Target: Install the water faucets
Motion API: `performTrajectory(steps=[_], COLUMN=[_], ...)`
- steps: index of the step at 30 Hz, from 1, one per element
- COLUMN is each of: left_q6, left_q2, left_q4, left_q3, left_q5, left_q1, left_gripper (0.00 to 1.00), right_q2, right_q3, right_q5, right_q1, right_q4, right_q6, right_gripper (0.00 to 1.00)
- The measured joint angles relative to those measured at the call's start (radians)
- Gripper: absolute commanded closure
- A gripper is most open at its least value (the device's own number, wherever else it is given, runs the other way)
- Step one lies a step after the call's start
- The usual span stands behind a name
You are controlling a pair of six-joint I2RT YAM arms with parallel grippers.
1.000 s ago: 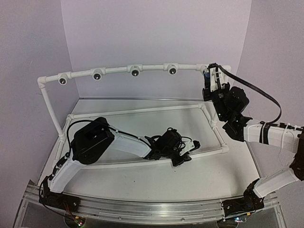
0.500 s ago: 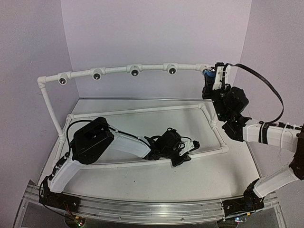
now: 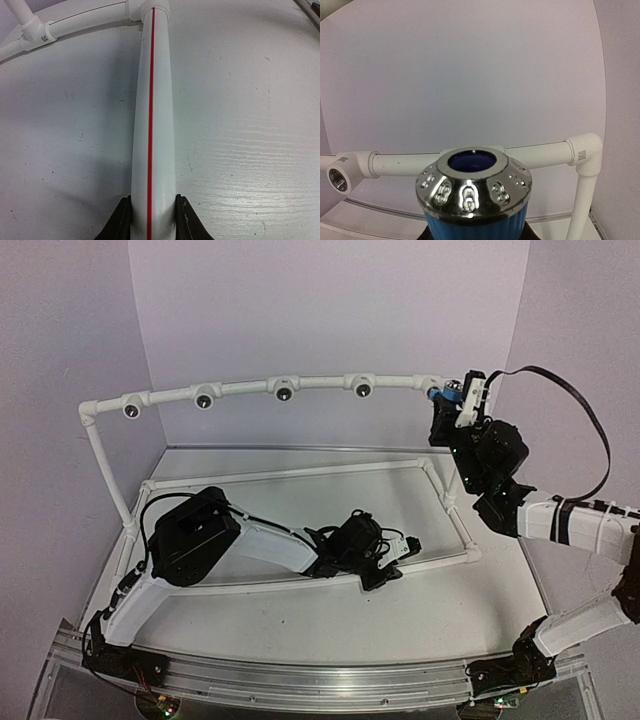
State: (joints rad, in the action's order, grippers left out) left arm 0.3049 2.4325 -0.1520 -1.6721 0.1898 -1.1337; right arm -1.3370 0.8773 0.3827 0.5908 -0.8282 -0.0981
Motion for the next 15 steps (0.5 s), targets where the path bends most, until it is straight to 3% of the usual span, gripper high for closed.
performTrajectory(steps=[15], left_q6=[0.009], left_q2=[0.0], left_q4=[-0.006], left_q3=[0.004], left_q5=[-0.011], left_q1=[-0.003], left_gripper=[1.0], right_q2=[0.006], right_q3=[0.021], right_q5=[0.005], right_q1=[-0.013], right_q4=[0.051], right_q6=[0.322], right_gripper=[1.0])
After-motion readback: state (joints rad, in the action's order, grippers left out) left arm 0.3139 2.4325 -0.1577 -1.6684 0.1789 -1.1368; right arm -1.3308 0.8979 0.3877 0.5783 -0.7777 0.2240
